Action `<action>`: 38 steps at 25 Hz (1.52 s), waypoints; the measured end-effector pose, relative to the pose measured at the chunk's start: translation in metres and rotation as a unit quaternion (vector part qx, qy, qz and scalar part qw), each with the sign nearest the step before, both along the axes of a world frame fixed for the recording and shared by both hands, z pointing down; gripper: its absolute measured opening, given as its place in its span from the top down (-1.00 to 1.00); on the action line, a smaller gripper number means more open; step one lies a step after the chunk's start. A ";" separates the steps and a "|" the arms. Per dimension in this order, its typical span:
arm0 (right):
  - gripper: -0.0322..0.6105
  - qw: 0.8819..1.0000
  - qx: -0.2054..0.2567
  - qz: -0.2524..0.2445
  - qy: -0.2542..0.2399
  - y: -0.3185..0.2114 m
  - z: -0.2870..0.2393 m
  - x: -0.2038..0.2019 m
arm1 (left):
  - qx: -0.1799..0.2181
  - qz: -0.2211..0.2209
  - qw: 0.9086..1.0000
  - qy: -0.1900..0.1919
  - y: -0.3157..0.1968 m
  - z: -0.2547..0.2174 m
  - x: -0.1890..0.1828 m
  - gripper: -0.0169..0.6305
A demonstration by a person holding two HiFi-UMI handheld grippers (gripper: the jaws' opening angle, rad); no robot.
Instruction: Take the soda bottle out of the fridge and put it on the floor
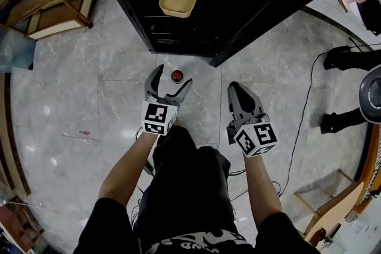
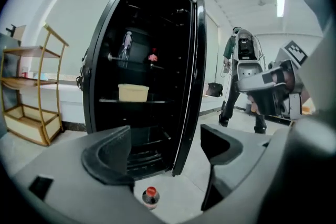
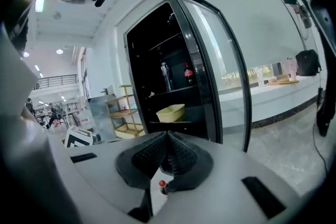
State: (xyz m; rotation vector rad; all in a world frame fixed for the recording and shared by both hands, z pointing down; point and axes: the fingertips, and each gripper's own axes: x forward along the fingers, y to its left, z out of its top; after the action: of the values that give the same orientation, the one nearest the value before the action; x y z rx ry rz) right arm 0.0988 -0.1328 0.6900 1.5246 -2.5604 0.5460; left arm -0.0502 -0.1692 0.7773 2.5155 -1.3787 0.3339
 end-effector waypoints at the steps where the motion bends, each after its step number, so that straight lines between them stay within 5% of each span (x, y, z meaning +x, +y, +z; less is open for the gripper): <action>1: 0.82 1.000 -0.001 -0.002 0.001 0.000 -0.026 -0.003 | 0.000 0.003 1.000 -0.003 0.001 -0.027 0.000 -0.30; 9: 0.82 1.000 -0.005 -0.002 -0.008 0.008 -0.234 -0.022 | -0.011 0.013 1.000 0.005 0.016 -0.242 -0.004 -0.30; 16: 0.82 1.000 -0.010 -0.010 -0.012 0.029 -0.331 -0.033 | -0.011 0.027 0.999 0.041 0.032 -0.379 -0.010 -0.30; 18: 0.82 1.000 -0.014 -0.005 -0.013 0.032 -0.346 -0.030 | -0.010 0.050 0.998 0.049 0.039 -0.401 -0.005 -0.26; 22: 0.82 1.000 -0.015 -0.003 -0.014 0.035 -0.364 -0.031 | -0.007 0.058 0.996 0.061 0.047 -0.430 -0.004 0.20; 26: 0.82 1.000 -0.010 -0.002 -0.014 0.032 -0.378 -0.033 | -0.008 0.039 0.998 0.051 0.048 -0.449 -0.009 0.88; 38: 0.82 1.000 0.018 -0.016 -0.010 0.030 -0.414 0.005 | -0.001 0.010 0.998 0.063 0.058 -0.492 -0.010 0.92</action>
State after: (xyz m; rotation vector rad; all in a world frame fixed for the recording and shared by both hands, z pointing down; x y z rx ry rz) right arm 0.1034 -0.1030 0.2761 1.4952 -2.6180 0.5155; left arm -0.0602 -0.1114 0.2854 2.5041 -1.3056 0.1767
